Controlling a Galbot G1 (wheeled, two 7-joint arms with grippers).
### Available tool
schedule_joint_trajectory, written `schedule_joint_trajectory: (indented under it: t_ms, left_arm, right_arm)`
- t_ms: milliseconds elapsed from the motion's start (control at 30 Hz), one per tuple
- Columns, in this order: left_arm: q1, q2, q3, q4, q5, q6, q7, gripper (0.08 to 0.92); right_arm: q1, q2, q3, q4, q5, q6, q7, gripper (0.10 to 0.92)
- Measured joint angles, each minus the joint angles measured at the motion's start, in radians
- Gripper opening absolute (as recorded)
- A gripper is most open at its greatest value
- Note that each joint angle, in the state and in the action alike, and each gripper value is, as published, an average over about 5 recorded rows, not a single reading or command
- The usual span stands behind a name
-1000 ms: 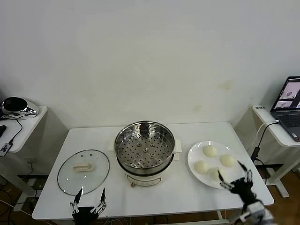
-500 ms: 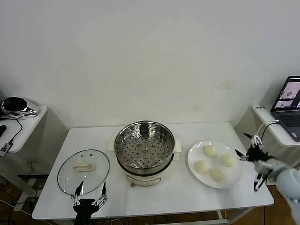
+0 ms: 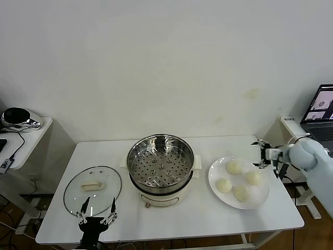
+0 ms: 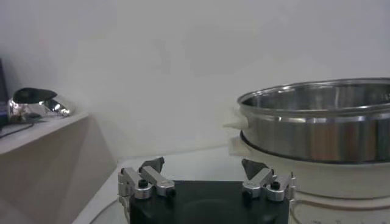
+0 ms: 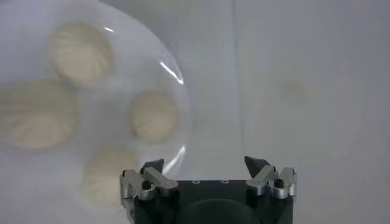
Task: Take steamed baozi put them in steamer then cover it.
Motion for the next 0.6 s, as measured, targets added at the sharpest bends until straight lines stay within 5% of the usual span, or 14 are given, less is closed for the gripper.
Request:
schedule_joint_trajectory:
  t_ms: [600]
  left_arm:
    - [-0.044,0.008,-0.001,-0.008,0.008,0.05,-0.013,0.823]
  right_arm:
    - [0.174,0.155,-0.251,-0.232,0.007,0.007,-0.088,0.823]
